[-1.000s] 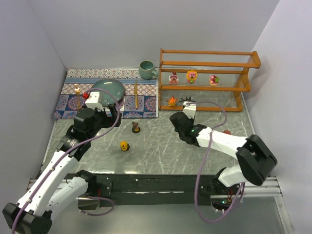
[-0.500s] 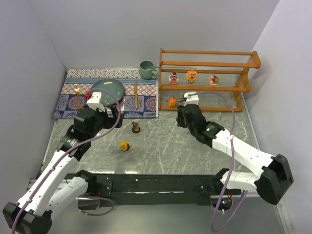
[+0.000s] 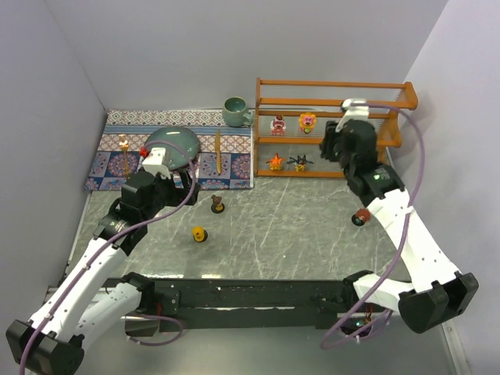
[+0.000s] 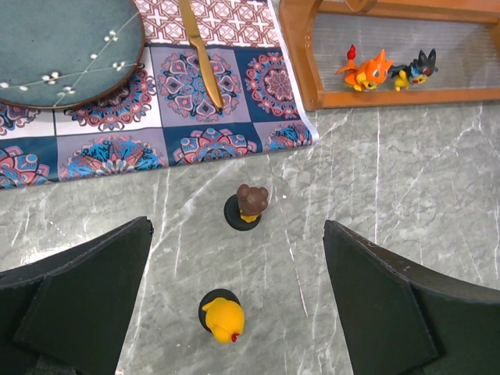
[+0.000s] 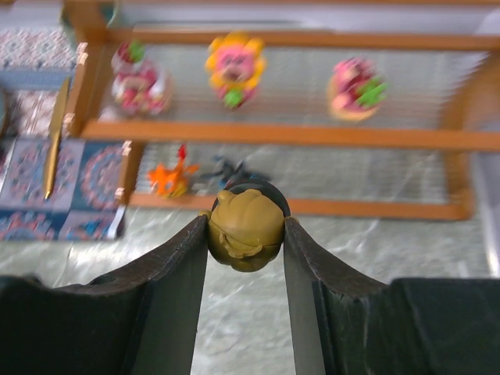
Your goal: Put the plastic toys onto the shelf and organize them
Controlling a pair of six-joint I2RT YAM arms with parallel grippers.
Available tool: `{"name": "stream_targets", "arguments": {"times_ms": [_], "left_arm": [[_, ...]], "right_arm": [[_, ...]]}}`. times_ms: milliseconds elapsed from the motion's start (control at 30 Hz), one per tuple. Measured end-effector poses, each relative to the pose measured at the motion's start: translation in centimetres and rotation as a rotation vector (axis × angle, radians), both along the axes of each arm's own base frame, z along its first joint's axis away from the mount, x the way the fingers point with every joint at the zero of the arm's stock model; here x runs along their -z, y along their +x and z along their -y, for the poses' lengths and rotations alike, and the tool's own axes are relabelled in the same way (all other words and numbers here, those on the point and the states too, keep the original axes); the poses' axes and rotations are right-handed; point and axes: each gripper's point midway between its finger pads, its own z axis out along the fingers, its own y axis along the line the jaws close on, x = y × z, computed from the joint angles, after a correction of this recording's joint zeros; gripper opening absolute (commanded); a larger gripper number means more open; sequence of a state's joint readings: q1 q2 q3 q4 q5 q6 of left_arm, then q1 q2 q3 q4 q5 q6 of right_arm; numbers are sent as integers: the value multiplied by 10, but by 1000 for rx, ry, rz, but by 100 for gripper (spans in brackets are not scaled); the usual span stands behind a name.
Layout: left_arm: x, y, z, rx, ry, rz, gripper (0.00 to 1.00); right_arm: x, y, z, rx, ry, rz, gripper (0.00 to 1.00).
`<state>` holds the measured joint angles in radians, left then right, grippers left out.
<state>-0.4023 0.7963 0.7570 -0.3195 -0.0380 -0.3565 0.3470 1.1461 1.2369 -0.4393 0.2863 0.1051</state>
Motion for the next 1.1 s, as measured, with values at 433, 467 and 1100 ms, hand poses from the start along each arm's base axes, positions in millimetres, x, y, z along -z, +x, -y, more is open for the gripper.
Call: {"name": "stream_targets", "arguments": {"times_ms": [433,467,1100], "left_arm": [[5,1,3,18,3,-15,97],[5,1,4,21,3,-17,97],[18,3,15,80,15,-58,97]], "right_arm": [[-61,73,71,91,-25,85,0],[-63,78,74,95,-28,88,0],[-72,162,128,149,-71,75,0]]}}
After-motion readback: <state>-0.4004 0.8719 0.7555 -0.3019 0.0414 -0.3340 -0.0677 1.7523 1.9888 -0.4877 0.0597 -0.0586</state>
